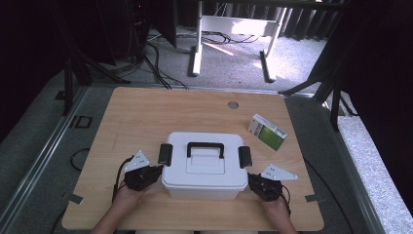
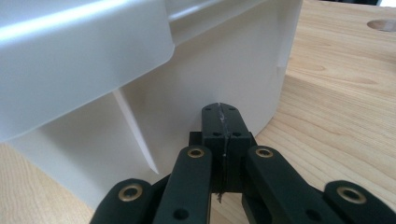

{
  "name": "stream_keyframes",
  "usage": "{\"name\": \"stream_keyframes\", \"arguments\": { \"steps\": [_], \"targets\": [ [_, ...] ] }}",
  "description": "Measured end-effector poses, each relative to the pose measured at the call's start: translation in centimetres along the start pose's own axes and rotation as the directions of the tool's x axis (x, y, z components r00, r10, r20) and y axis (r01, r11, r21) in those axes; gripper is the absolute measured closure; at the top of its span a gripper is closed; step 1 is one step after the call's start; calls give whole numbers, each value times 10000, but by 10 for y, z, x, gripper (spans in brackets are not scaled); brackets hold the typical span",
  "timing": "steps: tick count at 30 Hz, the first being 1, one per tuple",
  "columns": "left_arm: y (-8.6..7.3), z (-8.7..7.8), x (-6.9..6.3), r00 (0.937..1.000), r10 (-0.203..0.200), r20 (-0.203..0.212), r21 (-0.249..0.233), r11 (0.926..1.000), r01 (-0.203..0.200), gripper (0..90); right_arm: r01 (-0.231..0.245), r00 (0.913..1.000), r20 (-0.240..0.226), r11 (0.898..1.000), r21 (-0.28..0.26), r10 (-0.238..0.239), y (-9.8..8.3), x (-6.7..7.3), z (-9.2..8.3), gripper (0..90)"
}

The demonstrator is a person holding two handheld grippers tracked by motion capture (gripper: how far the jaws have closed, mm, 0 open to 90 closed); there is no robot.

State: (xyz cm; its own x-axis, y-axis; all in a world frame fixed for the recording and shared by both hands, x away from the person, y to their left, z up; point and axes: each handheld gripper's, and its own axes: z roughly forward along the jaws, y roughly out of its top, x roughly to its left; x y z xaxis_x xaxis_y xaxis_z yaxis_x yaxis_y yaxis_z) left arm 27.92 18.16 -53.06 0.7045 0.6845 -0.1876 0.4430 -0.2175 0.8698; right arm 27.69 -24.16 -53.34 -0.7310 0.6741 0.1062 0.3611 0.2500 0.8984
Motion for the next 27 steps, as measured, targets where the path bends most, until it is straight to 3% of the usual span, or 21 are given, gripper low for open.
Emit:
{"name": "stream_keyframes", "arguments": {
  "steps": [2,4,10,11,12,13,14,15,16,17,18,19,20,23,25,27],
  "targets": [
    [0,0,2,10000,-54,83,-22,10000,54,900,54,10000,-16,10000,43,-54,1,-1,0,900],
    [0,2,4,10000,92,28,263,9996,-93,900,160,9999,-11,9999,30,-160,-1,-3,1,900],
    [-5,0,13,9999,-59,-91,533,9986,63,900,278,9979,572,9992,275,-294,-6,-16,3,899],
    [-7,-2,15,9998,-33,-189,674,9977,46,883,156,9971,736,9995,258,-175,-7,-21,1,801],
    [-7,-2,15,9998,-33,-189,674,9977,46,813,156,9971,736,9995,258,-175,-7,-21,1,801],
    [-9,-4,18,9998,-103,-146,820,9966,115,811,10,9963,858,9998,186,-26,-8,-26,-2,719],
    [-9,-4,18,9998,-103,-146,820,9966,115,786,10,9963,858,9998,186,-26,-8,-26,-2,719],
    [-10,-6,18,9997,-65,-242,855,9963,85,748,-124,9949,1000,9999,40,119,-9,-30,-4,570],
    [-10,-7,20,9996,-172,-219,863,9961,190,748,-124,9949,1000,9999,40,119,-9,-30,-4,570],
    [-11,-10,23,9992,-241,-327,936,9952,271,667,-279,9939,1066,9996,85,268,-10,-35,-5,464],
    [-11,-10,23,9992,-241,-327,936,9952,271,644,-279,9939,1066,9996,85,268,-10,-35,-5,464],
    [-12,-12,24,9992,-224,-333,996,9947,256,644,-321,9928,1159,9994,95,307,-11,-37,-6,400],
    [-12,-14,26,9988,-248,-411,1062,9939,290,577,-382,9922,1196,9992,134,364,-12,-39,-6,350],
    [-13,-20,30,9993,-216,-318,1186,9926,252,523,-609,9906,1229,9981,82,595,-14,-44,-9,249],
    [-14,-24,33,9994,-219,-281,1220,9922,251,490,-503,9939,1003,9982,335,468,-15,-46,-10,152],
    [-15,-28,35,9993,-175,-330,1308,9912,216,472,-581,9935,995,9979,300,549,-17,-48,-11,142]
  ]
}}
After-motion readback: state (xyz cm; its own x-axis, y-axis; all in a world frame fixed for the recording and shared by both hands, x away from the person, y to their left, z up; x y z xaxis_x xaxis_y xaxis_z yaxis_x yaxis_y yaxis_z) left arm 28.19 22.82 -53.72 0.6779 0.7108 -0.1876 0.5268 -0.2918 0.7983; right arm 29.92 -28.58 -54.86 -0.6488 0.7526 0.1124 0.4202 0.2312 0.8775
